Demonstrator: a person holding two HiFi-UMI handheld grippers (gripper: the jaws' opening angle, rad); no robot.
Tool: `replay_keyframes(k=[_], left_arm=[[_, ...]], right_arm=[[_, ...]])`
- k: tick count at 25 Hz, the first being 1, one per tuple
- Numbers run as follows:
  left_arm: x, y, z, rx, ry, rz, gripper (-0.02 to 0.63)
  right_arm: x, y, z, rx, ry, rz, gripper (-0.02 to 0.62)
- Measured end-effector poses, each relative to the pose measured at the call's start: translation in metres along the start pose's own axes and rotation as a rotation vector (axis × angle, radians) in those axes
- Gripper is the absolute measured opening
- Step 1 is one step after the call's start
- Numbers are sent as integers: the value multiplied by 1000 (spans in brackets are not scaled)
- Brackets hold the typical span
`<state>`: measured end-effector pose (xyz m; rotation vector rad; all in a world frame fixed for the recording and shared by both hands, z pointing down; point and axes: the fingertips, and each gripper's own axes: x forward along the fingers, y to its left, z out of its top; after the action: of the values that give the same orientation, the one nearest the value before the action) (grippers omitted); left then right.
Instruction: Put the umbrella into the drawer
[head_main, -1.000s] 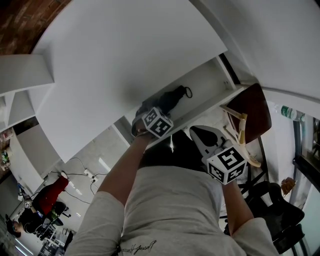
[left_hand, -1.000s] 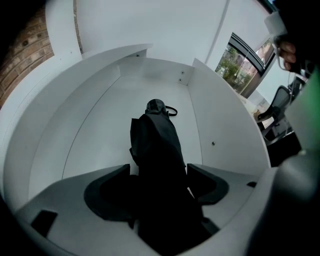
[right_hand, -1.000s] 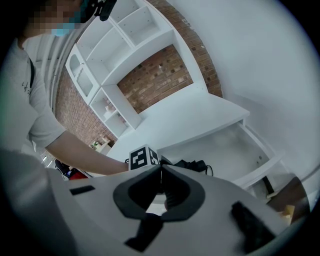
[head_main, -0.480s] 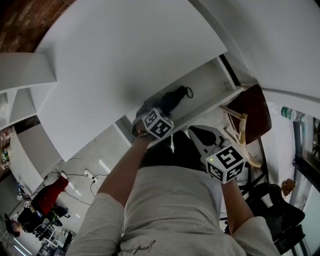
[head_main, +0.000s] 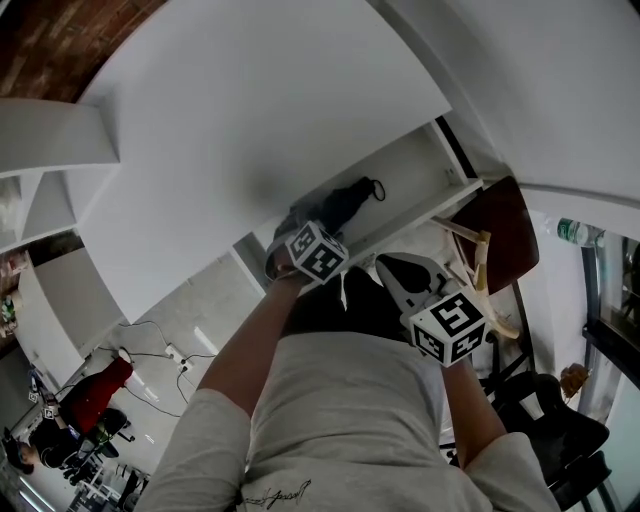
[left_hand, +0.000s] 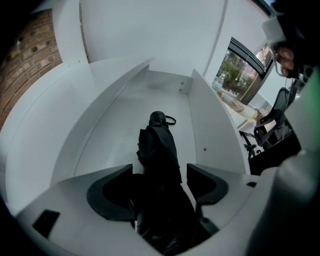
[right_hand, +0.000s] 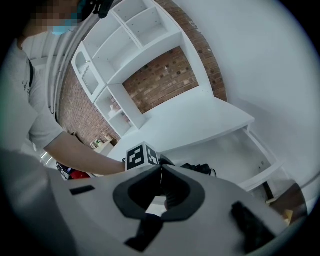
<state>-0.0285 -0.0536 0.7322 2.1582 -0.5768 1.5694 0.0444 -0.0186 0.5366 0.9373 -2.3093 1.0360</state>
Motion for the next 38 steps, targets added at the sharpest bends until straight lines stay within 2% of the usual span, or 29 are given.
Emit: replay_keyframes(k=[13, 16, 20, 22, 30, 38], left_arm=[[-40, -1, 10, -9, -89, 45, 322], [-54, -6, 11, -22, -123, 32, 287], [-77, -3, 15, -26, -174, 56, 238], [-92, 1, 18, -55, -216, 68, 172], [-151, 6, 27, -153, -354, 89, 74], [-206, 7, 42, -215, -493, 85, 31]], right_arm=[[-7, 8, 15, -60, -24, 1, 28], [-10, 10, 18, -74, -26, -1, 28], [-16, 9, 25, -91, -36, -9, 28], [-17, 8, 27, -100, -38, -12, 28], [-24, 11, 39, -143, -49, -28, 28], [-24, 15, 59, -183, -82, -55, 28]])
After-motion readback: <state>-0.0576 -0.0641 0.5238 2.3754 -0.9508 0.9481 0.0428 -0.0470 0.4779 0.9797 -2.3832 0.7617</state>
